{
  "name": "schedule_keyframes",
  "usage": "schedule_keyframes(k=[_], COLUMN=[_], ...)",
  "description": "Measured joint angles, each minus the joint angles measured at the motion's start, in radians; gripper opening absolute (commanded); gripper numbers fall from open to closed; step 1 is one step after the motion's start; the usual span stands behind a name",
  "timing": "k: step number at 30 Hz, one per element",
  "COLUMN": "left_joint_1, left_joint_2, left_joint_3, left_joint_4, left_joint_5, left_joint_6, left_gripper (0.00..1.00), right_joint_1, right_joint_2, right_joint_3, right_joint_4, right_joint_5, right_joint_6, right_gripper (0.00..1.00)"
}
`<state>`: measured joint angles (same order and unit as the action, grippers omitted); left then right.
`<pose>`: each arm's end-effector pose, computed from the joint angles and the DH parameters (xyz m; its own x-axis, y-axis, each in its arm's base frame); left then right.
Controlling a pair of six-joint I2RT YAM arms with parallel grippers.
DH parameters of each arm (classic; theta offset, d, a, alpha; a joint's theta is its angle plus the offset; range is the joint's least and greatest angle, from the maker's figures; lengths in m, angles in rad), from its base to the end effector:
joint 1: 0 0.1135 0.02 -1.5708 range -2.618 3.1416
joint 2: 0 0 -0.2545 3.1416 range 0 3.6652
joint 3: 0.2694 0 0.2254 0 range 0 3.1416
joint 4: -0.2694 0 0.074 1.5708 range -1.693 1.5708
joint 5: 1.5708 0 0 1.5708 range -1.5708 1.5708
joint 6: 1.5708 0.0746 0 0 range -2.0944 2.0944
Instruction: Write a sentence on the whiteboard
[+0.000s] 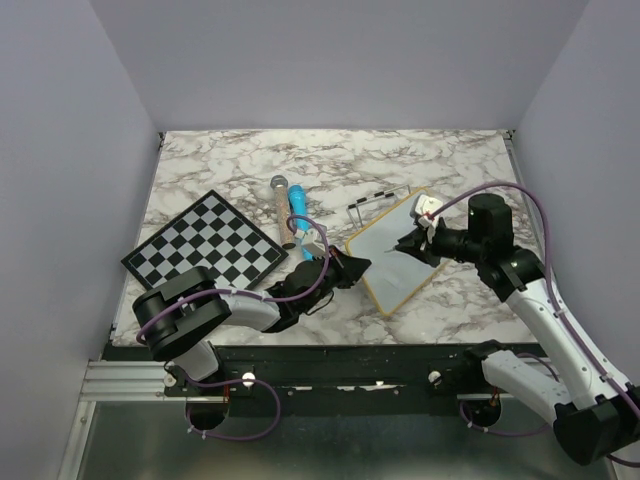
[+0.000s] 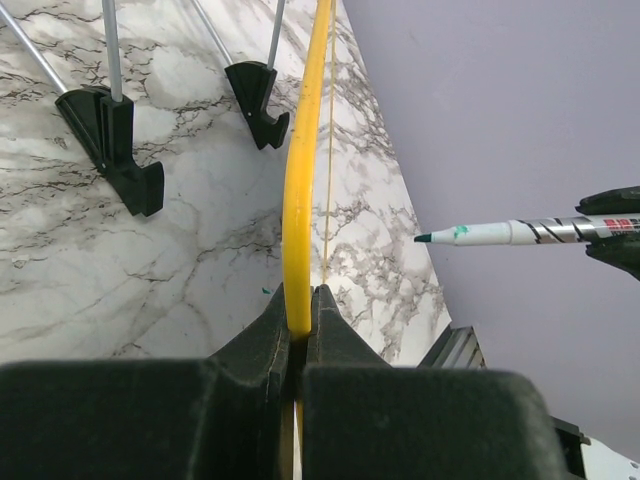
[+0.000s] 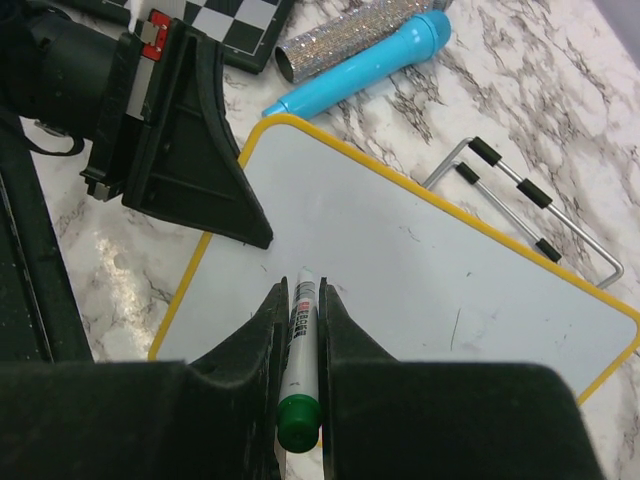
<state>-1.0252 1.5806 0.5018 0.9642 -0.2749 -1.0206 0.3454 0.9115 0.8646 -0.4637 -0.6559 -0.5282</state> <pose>0.1848 -0.2655 0.1882 -0.6130 -0.5711 -0.5459 0.3064 0.4650 -0.8306 0.1729 0.1106 0.2993 -0.0096 -0.4279 -0.9038 -0.8959 0.4051 -0.1823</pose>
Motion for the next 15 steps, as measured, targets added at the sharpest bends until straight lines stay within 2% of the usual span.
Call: schedule_keyframes(k=[6,15], left_joint_1=[0.004,0.007], left_joint_2=[0.003,0.010], left_joint_3=[-0.002,-0.002], left_joint_4=[0.007,0.008], left_joint_5=[0.006,0.008], left_joint_6=[-0.002,-0.018], left_gripper=[0.00,0.00], right_joint_1=[0.000,0.000], right_joint_2=[0.042,0.062], right_joint_3=[0.027,0.034], right_joint_4=[0.000,0.027], right_joint_5=[-0.057,-0.064], right_joint_6=[0.000,-0.006], right_gripper=[0.01,0.00])
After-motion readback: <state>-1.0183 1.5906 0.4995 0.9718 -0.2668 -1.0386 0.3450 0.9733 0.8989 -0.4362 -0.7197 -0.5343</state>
